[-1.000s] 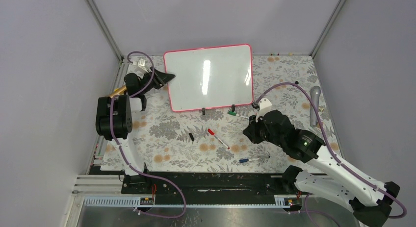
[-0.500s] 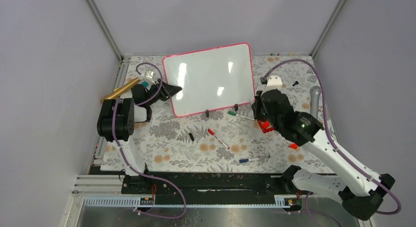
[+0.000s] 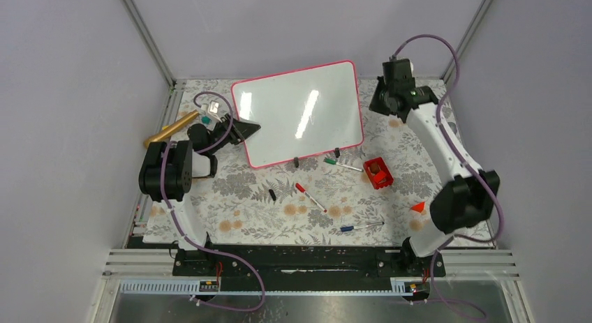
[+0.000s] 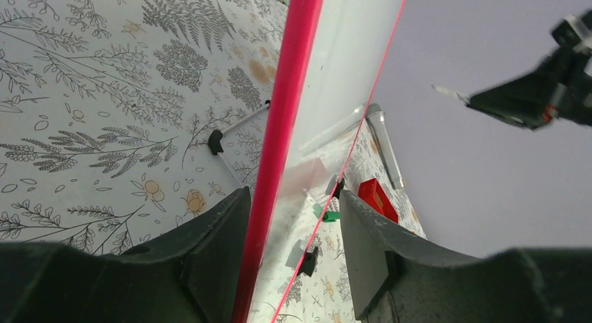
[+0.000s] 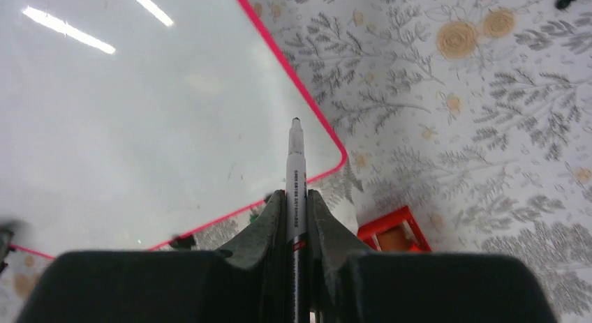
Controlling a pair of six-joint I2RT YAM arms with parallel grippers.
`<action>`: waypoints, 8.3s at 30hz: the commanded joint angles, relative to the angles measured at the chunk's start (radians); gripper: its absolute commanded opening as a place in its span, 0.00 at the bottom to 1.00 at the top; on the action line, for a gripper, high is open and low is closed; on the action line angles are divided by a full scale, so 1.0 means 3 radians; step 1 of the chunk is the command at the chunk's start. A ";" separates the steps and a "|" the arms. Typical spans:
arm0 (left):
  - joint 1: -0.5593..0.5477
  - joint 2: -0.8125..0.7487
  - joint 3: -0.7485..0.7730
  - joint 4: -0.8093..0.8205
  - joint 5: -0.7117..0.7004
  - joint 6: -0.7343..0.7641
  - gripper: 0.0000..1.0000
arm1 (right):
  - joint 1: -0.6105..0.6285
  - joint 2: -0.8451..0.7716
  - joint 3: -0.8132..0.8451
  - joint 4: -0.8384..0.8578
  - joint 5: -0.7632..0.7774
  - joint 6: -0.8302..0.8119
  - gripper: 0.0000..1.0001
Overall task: Write a sentence on the whiteboard
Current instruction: Move the whiteboard to the center of the board, then pick up the whiteboard from the whiteboard stand.
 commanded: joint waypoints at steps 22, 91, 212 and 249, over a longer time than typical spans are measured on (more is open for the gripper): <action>-0.0112 0.0362 0.0287 0.0590 0.0430 -0.0257 0.19 | -0.0607 0.1764 0.1151 0.0065 -0.2324 -0.0038 0.00; -0.0162 -0.0730 -0.0438 -0.0049 -0.0268 0.0027 0.44 | -0.1149 0.3294 0.2623 0.0336 -0.3908 0.0866 0.00; 0.0038 -0.2136 0.1041 -0.4846 -0.1566 0.0948 0.99 | 0.0002 -0.1766 -0.1211 0.0682 -0.1745 0.0190 0.00; -0.0338 -0.2940 -0.0756 -0.2757 -0.1436 0.0863 0.99 | 0.0702 -0.1478 -0.0639 0.0438 -0.1555 0.0193 0.00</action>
